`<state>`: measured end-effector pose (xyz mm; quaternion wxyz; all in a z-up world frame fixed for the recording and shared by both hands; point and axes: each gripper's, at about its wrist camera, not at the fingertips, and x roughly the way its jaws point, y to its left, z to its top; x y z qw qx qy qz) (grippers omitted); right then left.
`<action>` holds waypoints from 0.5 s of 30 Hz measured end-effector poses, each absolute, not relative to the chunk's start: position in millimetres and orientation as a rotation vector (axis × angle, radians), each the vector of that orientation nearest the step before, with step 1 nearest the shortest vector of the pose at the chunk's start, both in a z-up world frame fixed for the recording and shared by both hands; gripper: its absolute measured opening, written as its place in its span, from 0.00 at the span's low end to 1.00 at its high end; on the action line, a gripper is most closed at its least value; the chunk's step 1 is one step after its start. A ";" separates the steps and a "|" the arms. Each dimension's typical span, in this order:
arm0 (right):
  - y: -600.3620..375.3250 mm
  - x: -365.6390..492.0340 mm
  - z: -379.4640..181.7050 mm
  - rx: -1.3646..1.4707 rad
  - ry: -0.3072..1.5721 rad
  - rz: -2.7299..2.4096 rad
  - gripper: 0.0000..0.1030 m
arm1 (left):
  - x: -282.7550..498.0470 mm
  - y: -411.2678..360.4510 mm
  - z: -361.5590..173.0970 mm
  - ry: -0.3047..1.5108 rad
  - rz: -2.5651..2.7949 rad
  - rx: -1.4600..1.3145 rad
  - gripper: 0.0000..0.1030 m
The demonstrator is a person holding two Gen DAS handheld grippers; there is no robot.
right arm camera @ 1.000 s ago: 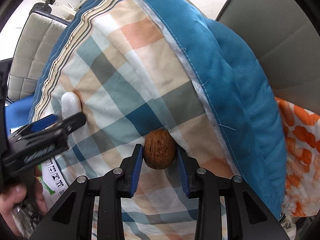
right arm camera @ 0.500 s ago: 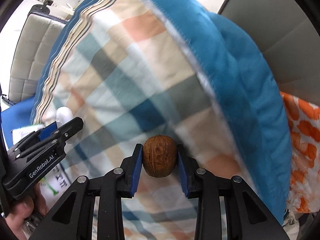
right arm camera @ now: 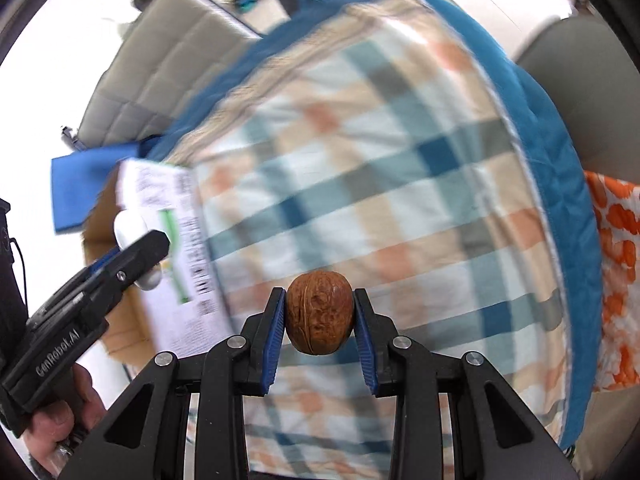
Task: Organize rigid objects
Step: 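Carry the earbud case and walnut into the box and release both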
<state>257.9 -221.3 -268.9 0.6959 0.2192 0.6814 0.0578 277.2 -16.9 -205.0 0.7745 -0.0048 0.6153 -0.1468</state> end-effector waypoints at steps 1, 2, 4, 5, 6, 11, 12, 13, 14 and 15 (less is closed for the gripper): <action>-208.8 251.5 -258.6 0.470 1.507 0.143 0.34 | 270.6 -4.1 -195.7 1.316 -0.305 -0.005 0.42; -191.3 250.4 -248.0 0.448 1.493 0.167 0.34 | 263.8 1.8 -189.2 1.307 -0.292 -0.003 0.42; -165.4 250.7 -235.4 0.424 1.475 0.201 0.34 | 257.7 30.0 -179.9 1.289 -0.259 -0.012 0.42; -145.8 249.5 -227.5 0.406 1.465 0.223 0.34 | 253.9 42.1 -176.7 1.285 -0.244 -0.019 0.42; -130.9 248.5 -222.0 0.387 1.458 0.240 0.34 | 250.5 54.7 -173.0 1.281 -0.228 -0.024 0.42; -47.3 241.6 -215.8 0.299 1.453 0.295 0.34 | 232.4 130.4 -169.1 1.264 -0.110 -0.057 0.42; -29.9 240.5 -218.0 0.273 1.458 0.293 0.34 | 229.4 145.3 -170.9 1.266 -0.089 -0.068 0.42; -17.7 239.2 -220.9 0.249 1.460 0.287 0.34 | 226.2 159.3 -171.9 1.270 -0.073 -0.077 0.42; -2.8 237.9 -224.7 0.228 1.463 0.281 0.34 | 223.8 174.2 -176.1 1.278 -0.052 -0.084 0.42; 12.2 237.0 -230.9 0.197 1.469 0.272 0.34 | 221.8 186.4 -180.2 1.285 -0.035 -0.094 0.42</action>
